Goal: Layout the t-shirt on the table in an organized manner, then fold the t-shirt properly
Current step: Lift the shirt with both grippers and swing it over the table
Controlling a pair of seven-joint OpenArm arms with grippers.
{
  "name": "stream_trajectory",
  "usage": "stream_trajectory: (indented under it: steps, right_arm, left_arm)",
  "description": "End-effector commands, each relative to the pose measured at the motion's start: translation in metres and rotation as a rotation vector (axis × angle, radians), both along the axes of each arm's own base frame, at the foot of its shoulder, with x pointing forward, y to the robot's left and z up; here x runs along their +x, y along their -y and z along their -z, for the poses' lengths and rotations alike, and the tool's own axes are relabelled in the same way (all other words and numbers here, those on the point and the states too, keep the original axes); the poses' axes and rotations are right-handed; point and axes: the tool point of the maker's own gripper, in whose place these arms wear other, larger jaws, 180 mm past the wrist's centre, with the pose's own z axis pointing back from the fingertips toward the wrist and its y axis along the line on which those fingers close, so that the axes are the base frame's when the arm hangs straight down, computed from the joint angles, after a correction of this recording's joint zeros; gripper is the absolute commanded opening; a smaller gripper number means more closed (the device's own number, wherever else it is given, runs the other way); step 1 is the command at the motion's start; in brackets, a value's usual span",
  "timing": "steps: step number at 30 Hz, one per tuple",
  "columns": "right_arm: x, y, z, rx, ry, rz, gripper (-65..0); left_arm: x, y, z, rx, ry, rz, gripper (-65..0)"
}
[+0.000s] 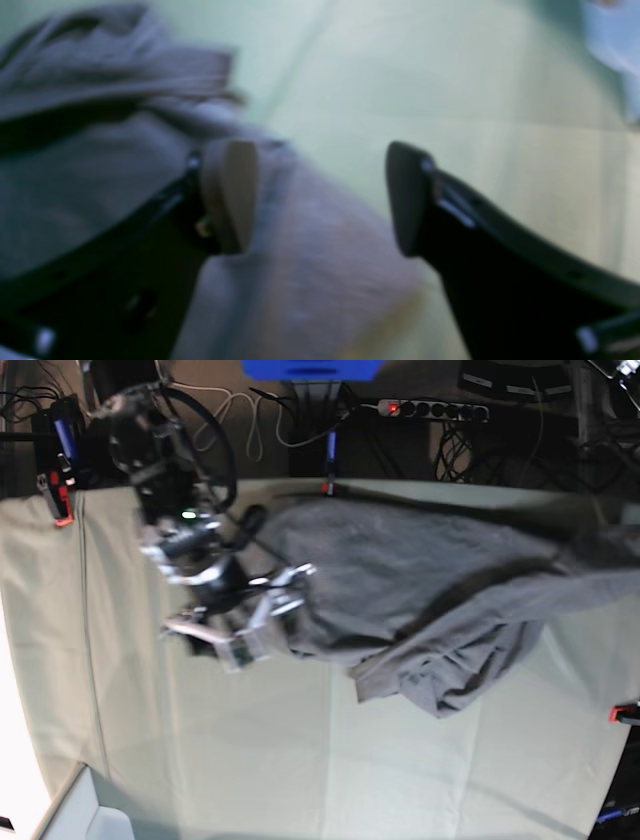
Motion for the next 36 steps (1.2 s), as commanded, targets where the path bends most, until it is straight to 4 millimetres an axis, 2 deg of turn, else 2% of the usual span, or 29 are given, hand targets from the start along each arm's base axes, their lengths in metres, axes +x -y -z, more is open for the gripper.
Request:
stream_trajectory:
  steps: [1, 4, 6, 10, 15, 17, 18, 20, 22, 23, 25, 27, 30, 31, 33, 36]
  right_arm:
    - [0.010, -0.015, -0.010, 0.011, 0.045, -0.042, -21.0]
    - [0.018, -0.054, 0.008, -0.023, 0.013, -0.148, -21.0]
    - [0.027, -0.064, 0.023, -0.042, -0.025, -0.159, -21.0]
    - [0.049, -0.057, 0.050, -0.099, -0.091, -0.136, -21.0]
    - [0.055, -0.045, 0.072, -0.151, -0.143, -0.127, -21.3]
    - [0.055, -0.042, 0.076, -0.158, -0.152, -0.123, -25.1]
    - [0.055, -0.037, 0.077, -0.168, -0.151, -0.121, -29.4]
    - [0.058, -0.037, 0.073, -0.162, -0.131, -0.124, -42.7]
    - [0.064, -0.040, 0.063, -0.139, -0.089, -0.138, -57.8]
    - [0.069, -0.035, 0.053, -0.131, -0.061, -0.140, -65.0]
    - [0.077, -0.026, 0.034, -0.114, -0.010, -0.130, -65.0]
    - [0.091, -0.017, 0.004, -0.081, 0.061, -0.095, -65.0]
    - [0.111, 0.012, -0.043, -0.039, 0.170, -0.005, -65.0]
    - [0.121, 0.022, -0.063, -0.025, 0.217, 0.024, -65.0]
    - [0.135, 0.039, -0.091, -0.009, 0.279, 0.075, -65.0]
    - [0.161, 0.057, -0.141, 0.007, 0.381, 0.123, -65.0]
  left_arm:
    - [-0.001, -0.010, -0.013, 0.032, 0.023, -0.016, -64.8]
    - [0.000, -0.012, -0.013, 0.032, 0.026, -0.018, -64.8]
    - [-0.001, -0.013, -0.016, 0.042, 0.032, -0.022, -64.8]
    - [-0.002, -0.014, -0.016, 0.043, 0.031, -0.026, -64.8]
    - [-0.003, -0.017, -0.019, 0.043, 0.043, -0.042, -64.8]
    - [-0.001, -0.018, -0.019, 0.041, 0.049, -0.042, -64.8]
    - [0.002, -0.018, -0.022, 0.041, 0.062, -0.042, -64.8]
    - [0.010, -0.017, -0.027, 0.041, 0.086, -0.039, -64.8]
    - [0.022, -0.016, -0.035, 0.035, 0.125, -0.034, -64.8]
    - [0.032, -0.014, -0.041, 0.036, 0.151, -0.027, -64.8]
    - [0.056, -0.003, -0.051, 0.037, 0.187, 0.019, -64.8]
    - [0.083, 0.008, -0.067, 0.053, 0.230, 0.075, -64.8]
    - [0.126, 0.030, -0.095, 0.072, 0.299, 0.174, -64.8]
    - [0.138, 0.035, -0.108, 0.086, 0.324, 0.199, -64.8]
    - [0.170, 0.052, -0.130, 0.089, 0.375, 0.268, -64.8]
    - [0.217, 0.075, -0.170, 0.095, 0.445, 0.365, -64.8]
